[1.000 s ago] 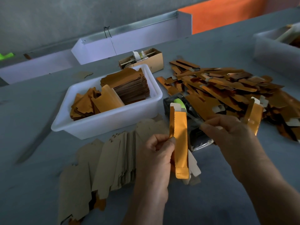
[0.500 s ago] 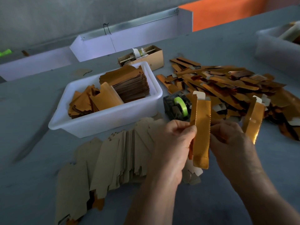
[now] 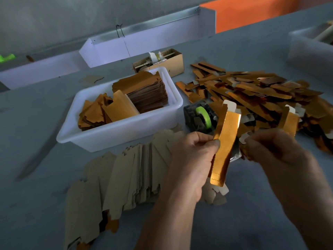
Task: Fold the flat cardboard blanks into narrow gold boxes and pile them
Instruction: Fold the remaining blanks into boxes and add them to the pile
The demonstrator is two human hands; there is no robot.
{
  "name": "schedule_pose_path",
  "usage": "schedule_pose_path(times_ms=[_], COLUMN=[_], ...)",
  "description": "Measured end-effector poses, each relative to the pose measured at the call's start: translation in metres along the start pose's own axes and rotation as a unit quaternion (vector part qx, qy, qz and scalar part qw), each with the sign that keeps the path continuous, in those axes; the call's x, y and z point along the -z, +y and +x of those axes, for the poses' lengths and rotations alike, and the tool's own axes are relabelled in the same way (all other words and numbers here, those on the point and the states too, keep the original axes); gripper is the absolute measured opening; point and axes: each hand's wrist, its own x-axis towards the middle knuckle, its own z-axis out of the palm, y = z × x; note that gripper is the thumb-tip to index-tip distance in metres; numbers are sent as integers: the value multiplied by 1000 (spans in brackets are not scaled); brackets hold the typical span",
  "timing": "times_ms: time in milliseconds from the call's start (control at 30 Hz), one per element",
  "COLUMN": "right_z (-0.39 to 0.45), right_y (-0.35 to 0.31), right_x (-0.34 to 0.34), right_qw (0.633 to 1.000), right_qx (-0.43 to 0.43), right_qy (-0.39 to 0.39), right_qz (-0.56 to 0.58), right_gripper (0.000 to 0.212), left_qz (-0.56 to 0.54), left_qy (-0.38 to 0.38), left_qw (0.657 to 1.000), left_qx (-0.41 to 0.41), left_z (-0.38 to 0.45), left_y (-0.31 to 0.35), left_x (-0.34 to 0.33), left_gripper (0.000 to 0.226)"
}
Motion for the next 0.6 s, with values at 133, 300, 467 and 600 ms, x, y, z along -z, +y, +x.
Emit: schedule_pose_path(times_ms=[133, 300, 467, 600], right_z=[-3, -7, -7, -7], right_y=[-17, -25, -28, -31], right_x=[12, 5, -1, -3], right_qw=[988, 977, 980, 985], right_qx=[-15, 28, 40, 23], right_qy=[-113, -188, -192, -172], right_qz=[101, 93, 46, 12], right_gripper=[21, 26, 27, 36], left_qz=[-4, -35, -29, -38], left_qy=[-4, -15, -7, -17], left_qw=[1000, 999, 999, 999], left_qx=[-5, -4, -14, -21], left_z=[-10, -21, -27, -32], left_y=[-3, -6, -7, -4], left_x=[8, 14, 13, 13], left_gripper=[9, 5, 7, 7])
